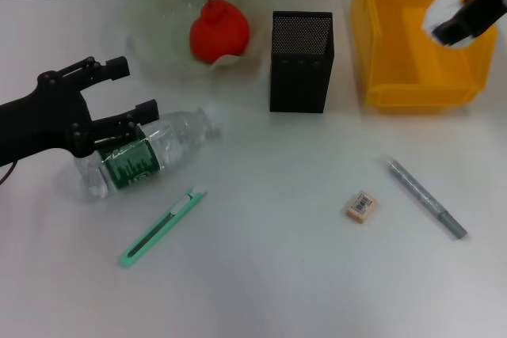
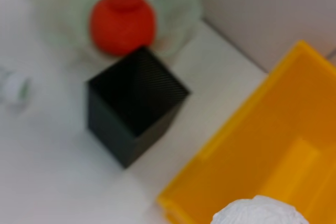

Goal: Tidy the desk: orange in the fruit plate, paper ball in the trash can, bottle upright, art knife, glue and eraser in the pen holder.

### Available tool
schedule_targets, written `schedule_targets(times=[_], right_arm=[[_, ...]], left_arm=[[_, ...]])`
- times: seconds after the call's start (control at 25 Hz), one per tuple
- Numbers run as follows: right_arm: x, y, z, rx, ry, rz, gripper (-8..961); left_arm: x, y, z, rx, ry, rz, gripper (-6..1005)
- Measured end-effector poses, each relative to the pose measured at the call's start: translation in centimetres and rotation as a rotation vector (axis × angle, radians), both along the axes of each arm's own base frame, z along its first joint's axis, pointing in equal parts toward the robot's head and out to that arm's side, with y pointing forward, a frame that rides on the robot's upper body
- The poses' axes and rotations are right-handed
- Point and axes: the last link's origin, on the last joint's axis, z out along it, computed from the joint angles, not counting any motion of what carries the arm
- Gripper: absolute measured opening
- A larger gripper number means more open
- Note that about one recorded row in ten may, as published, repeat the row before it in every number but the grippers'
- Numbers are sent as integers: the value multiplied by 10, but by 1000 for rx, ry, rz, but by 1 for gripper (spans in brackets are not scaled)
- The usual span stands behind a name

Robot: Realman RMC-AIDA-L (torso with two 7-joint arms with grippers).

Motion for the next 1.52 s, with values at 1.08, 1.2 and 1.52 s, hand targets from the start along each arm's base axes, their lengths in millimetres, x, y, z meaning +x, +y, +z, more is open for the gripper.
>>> schedule_targets(times=[1.08,1.2,1.52], right_arm=[[111,8,-16,191,350,145,750],[111,-15,-11,177,441,260,759],[132,-75,-5,45,542,383,765]], left_arm=[[95,73,-14,-220,712,20,760],[95,73,-14,-220,712,20,757],[143,90,-43,-215,944,64,751]])
